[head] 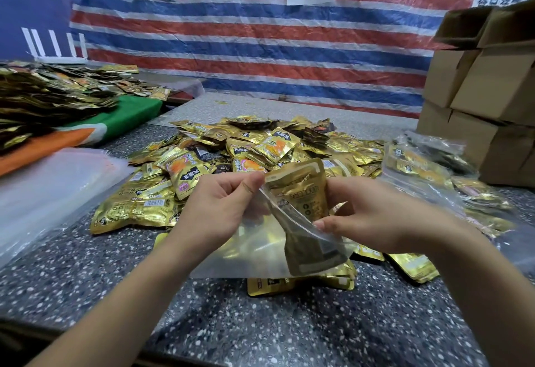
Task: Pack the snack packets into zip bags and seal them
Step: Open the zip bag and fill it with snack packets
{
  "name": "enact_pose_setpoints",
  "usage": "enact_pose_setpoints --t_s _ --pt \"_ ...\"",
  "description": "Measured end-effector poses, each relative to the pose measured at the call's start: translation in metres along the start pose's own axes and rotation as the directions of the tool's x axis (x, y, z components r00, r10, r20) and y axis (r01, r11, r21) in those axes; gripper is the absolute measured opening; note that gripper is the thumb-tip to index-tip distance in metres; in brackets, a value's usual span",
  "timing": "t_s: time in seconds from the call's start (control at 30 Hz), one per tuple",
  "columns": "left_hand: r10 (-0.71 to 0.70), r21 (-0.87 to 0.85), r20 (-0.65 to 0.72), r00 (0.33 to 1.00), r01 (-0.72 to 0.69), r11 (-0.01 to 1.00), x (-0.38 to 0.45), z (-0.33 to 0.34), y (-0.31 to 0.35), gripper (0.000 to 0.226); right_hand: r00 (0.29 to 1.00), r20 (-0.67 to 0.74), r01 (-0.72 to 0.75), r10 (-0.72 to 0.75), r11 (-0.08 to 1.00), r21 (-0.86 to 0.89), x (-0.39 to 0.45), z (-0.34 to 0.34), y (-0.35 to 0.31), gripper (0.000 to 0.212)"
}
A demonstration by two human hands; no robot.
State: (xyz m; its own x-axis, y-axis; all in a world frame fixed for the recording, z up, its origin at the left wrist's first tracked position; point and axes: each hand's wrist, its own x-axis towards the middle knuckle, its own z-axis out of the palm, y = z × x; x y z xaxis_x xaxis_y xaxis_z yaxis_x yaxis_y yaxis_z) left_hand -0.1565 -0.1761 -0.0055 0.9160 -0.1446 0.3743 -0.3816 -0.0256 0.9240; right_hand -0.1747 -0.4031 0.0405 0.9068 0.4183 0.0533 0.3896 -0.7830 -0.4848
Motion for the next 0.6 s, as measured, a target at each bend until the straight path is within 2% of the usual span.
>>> enact_pose_setpoints --t_s 0.17,0.27,0.37,0.6 --pt "0.023 0.052 0.037 0.999 -0.025 0.998 0.002 -0.003 0.003 0.037 0.998 0.056 0.001 0.004 0.995 -0.096 -0.003 -0.006 -0.008 0.012" --pt "0.042 0.046 0.025 0.999 -0.043 0.998 0.0 -0.004 0.002 0.039 0.996 0.087 -0.03 0.033 0.999 -0.044 -0.003 -0.007 -0.012 0.011" --pt "0.076 0.038 0.006 0.997 -0.076 0.996 -0.006 -0.001 0.001 0.03 0.991 0.112 -0.074 0.073 0.997 0.005 -0.004 -0.003 -0.012 0.013" --pt "0.105 0.044 -0.051 0.993 -0.103 0.994 -0.008 0.0 -0.002 0.027 0.994 0.076 -0.082 0.081 0.996 0.018 -0.002 0.004 -0.014 0.012"
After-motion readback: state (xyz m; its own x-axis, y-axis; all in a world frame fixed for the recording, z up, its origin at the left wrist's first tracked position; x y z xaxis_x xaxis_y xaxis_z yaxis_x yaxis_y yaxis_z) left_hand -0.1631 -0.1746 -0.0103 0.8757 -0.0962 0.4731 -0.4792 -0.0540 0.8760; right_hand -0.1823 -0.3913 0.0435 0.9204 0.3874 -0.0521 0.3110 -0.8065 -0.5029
